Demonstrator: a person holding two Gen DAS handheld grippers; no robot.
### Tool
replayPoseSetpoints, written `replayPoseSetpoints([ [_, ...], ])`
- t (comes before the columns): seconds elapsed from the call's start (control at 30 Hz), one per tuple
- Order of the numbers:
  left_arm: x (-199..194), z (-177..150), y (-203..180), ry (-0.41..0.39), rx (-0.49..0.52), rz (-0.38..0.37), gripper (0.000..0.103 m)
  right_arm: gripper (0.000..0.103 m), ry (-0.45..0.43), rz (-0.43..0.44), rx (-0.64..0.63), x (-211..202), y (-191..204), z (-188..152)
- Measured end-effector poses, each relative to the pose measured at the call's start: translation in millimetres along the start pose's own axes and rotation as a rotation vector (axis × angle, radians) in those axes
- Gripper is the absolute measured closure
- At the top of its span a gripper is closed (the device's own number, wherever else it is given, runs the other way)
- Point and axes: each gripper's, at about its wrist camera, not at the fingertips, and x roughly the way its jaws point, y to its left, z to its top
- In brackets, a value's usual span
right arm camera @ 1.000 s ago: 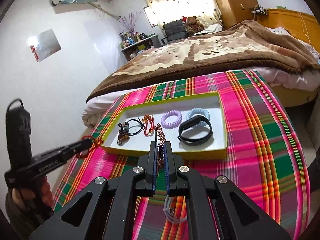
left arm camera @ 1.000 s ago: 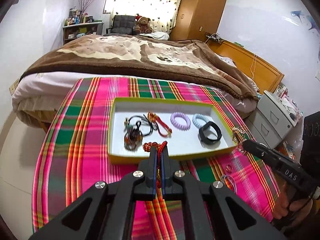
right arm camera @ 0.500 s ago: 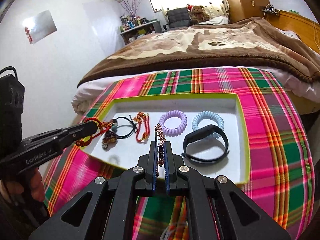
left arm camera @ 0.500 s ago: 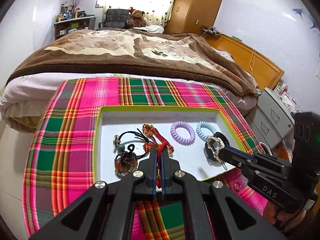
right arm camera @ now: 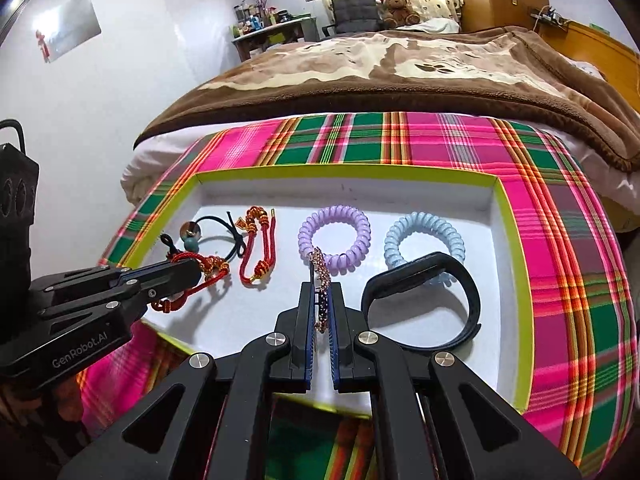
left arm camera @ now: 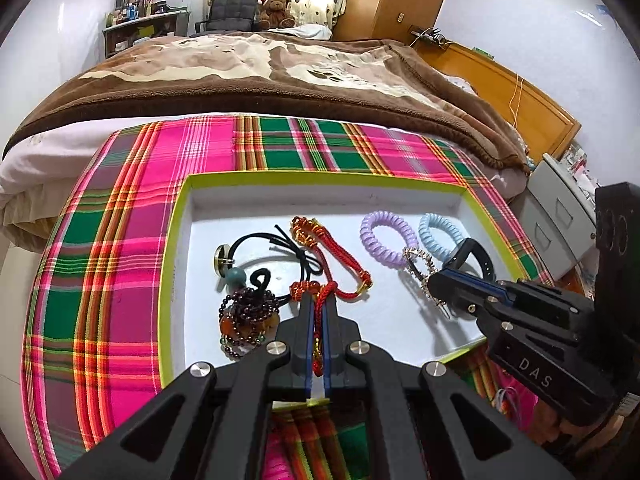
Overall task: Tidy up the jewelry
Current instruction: 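Carry the bracelet and tassel keychain into the tray and open both grippers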
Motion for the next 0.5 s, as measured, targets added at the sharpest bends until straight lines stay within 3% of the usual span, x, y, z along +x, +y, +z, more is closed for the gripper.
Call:
replayPoseSetpoints([
  [0.5, 8.9, -3.4, 4.8, 0.022, -0.011, 0.046, 0.099, 0.097, -0.019, -0.105, -0.114, 2.1, 17.8, -1.9],
])
